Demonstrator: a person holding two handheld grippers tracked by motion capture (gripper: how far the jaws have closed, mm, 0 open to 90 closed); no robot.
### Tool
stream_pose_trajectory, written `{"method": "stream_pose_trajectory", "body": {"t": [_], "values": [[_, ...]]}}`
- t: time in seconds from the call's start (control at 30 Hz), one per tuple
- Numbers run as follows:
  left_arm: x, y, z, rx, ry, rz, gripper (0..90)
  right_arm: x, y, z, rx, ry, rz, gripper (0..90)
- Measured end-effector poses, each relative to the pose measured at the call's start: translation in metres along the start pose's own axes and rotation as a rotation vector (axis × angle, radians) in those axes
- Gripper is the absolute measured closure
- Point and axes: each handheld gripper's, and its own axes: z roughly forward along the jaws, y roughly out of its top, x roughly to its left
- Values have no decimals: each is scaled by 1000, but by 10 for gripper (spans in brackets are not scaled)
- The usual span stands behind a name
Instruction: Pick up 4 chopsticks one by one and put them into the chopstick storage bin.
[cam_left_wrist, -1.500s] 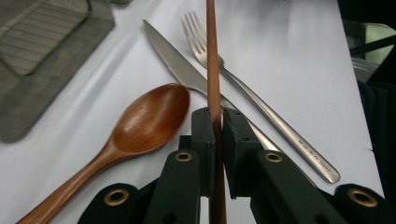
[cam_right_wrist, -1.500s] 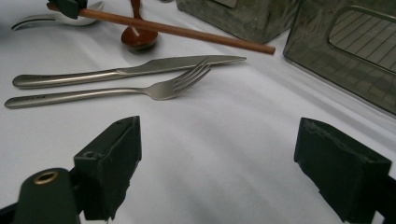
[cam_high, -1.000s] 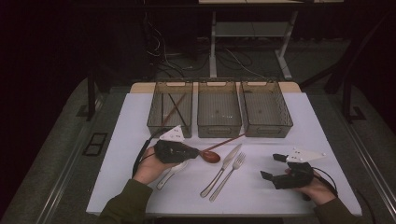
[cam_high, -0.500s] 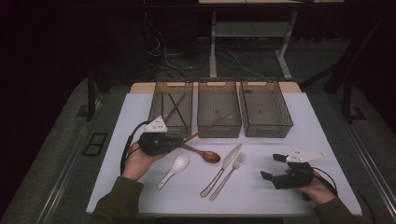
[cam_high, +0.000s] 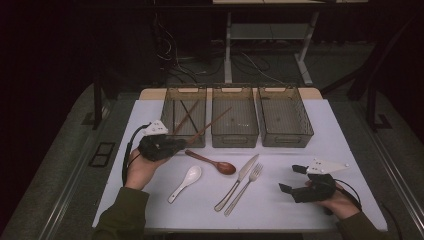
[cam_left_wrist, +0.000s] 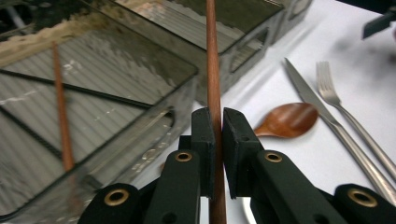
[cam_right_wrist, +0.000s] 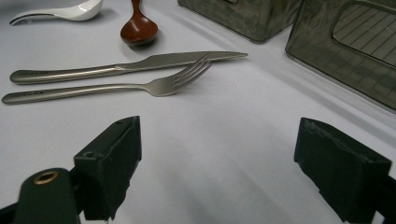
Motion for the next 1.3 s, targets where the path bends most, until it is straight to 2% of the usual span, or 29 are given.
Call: {"method": "stream_pose_trajectory", "body": {"t": [0.37,0.63,0.93,1.3], "values": [[24,13,2,-23,63,-41,829,0,0,0,-3,-1,-2,146],[39,30,8,-32,116,-68,829,0,0,0,-4,-2,1,147],[54,49,22,-3,188,-78,829,0,0,0,-4,-1,1,146],[75,42,47,63,264,-153,828,0,0,-1,-6,-1,4,146]]}}
